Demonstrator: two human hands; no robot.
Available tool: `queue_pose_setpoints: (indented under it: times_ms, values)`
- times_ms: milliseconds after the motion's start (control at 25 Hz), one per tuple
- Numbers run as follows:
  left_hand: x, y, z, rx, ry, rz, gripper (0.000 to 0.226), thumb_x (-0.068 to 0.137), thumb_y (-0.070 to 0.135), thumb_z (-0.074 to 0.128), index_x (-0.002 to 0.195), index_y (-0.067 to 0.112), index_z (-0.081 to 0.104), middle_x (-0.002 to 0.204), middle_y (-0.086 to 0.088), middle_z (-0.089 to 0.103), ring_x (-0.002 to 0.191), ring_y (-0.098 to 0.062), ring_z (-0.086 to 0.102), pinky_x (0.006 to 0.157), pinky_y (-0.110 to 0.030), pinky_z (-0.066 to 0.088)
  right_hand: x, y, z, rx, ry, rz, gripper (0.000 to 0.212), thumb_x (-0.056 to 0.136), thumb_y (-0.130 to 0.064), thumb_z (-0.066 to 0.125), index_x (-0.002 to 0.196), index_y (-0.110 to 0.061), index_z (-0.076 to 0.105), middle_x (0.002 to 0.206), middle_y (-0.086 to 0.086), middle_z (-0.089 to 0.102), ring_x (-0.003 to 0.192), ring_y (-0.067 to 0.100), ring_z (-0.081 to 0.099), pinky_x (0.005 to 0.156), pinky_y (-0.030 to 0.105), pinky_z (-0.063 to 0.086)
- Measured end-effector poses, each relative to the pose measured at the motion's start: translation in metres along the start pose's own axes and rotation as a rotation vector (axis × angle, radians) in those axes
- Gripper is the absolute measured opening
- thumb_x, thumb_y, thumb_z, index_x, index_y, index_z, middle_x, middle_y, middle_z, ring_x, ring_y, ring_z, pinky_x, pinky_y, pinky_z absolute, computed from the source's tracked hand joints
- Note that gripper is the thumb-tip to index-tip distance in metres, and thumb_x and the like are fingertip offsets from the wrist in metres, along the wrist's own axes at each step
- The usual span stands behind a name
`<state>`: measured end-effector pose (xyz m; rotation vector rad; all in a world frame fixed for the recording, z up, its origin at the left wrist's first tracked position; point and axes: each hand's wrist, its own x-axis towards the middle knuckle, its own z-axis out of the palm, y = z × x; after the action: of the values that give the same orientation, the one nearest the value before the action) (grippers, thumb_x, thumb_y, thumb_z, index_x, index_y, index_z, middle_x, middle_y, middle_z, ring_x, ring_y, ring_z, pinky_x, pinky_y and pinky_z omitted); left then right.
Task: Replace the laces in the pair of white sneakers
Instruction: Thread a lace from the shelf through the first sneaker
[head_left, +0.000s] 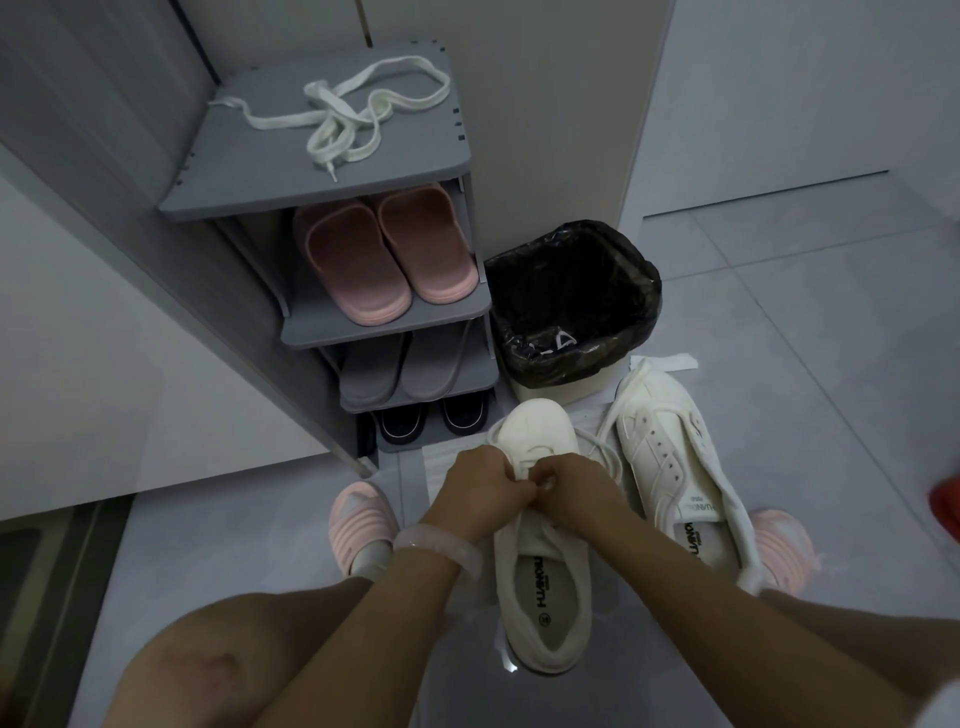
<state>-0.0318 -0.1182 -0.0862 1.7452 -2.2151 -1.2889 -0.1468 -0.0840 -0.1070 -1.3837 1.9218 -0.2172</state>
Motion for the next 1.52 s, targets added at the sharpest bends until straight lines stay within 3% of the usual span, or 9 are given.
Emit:
queue_pose_setpoints:
  times_ms: [200,320,440,600,720,880,1040,1400,1520]
  values:
    - [0.002,-0.003,0.000,-0.168,-0.006,-0.038,0.020,0.078,0.015,0.062,0.061,0.008,0.054,0.071,-0.013,0.060,0.070,-0.024,0.062,0.071,-0.035,0.053,-0.004,0.012,-0.006,0.391,0.139,-0.048,0.016,0.089,-0.011,0.054,0.081,-0.014,0.067,0.081,0.001,0.060,0.074,0.013,0.053,0.073,0.027,0.041]
    - [0.003,-0.004,0.009,-0.301,-0.015,-0.135,0.011,0.083,0.017,0.058,0.074,0.017,0.051,0.075,0.003,0.053,0.071,-0.010,0.053,0.062,-0.023,0.046,-0.011,0.020,-0.020,0.629,0.234,-0.156,0.021,0.092,-0.008,0.050,0.074,-0.015,0.059,0.086,0.004,0.059,0.083,0.016,0.056,0.078,0.022,0.045]
    - [0.015,-0.001,0.011,-0.631,-0.051,-0.322,0.018,0.086,0.011,0.053,0.069,0.015,0.053,0.070,-0.001,0.048,0.067,-0.013,0.046,0.066,-0.024,0.038,-0.021,0.013,-0.012,0.427,0.116,-0.332,0.017,0.095,-0.011,0.047,0.082,-0.012,0.058,0.090,0.005,0.065,0.084,0.015,0.058,0.068,0.010,0.039]
    - [0.031,0.017,-0.001,-1.040,-0.100,-0.534,0.015,0.083,0.019,0.051,0.074,0.011,0.060,0.063,0.002,0.044,0.060,-0.011,0.037,0.061,-0.025,0.032,-0.025,0.011,-0.006,-0.070,0.129,-0.505,0.033,0.089,-0.028,0.036,0.095,-0.009,0.061,0.093,0.005,0.064,0.086,0.019,0.057,0.067,0.024,0.036]
    - [0.042,0.030,-0.004,-0.908,-0.086,-0.472,0.024,0.086,0.027,0.050,0.067,0.014,0.055,0.074,0.000,0.054,0.069,-0.013,0.044,0.066,-0.026,0.034,-0.025,0.013,-0.009,-0.177,0.117,-0.541,0.030,0.091,-0.026,0.035,0.100,-0.009,0.059,0.099,0.006,0.062,0.092,0.020,0.055,0.075,0.031,0.040]
    - [0.052,0.018,0.016,-0.389,0.268,-0.287,0.017,0.086,0.015,0.056,0.095,0.003,0.048,0.113,-0.020,0.054,0.098,-0.029,0.054,0.079,-0.027,0.040,-0.024,0.016,-0.003,-0.142,0.109,-0.538,0.042,0.088,-0.034,0.027,0.097,-0.008,0.058,0.097,0.006,0.062,0.089,0.021,0.056,0.072,0.030,0.040]
    - [0.053,0.011,0.029,-0.197,0.374,-0.219,0.024,0.087,0.008,0.051,0.106,-0.008,0.051,0.114,-0.025,0.055,0.104,-0.035,0.054,0.080,-0.031,0.042,-0.023,0.022,-0.002,-0.037,0.092,-0.537,0.056,0.078,-0.044,0.017,0.093,-0.009,0.058,0.092,0.005,0.063,0.084,0.019,0.057,0.066,0.028,0.037]
    - [0.059,0.021,0.027,-0.028,0.252,-0.216,0.029,0.092,0.012,0.047,0.112,-0.009,0.049,0.121,-0.025,0.053,0.113,-0.035,0.051,0.089,-0.037,0.042,-0.025,0.023,-0.003,-0.001,0.087,-0.537,0.066,0.072,-0.048,0.013,0.097,-0.009,0.059,0.095,0.006,0.063,0.086,0.019,0.057,0.062,0.022,0.028]
    - [0.057,0.034,0.023,-0.203,0.245,-0.161,0.023,0.096,0.011,0.039,0.110,-0.005,0.049,0.119,-0.024,0.055,0.108,-0.031,0.053,0.084,-0.034,0.041,-0.026,0.022,-0.003,0.002,0.093,-0.549,0.064,0.072,-0.048,0.014,0.096,-0.009,0.059,0.094,0.006,0.062,0.085,0.019,0.056,0.054,0.019,0.026]
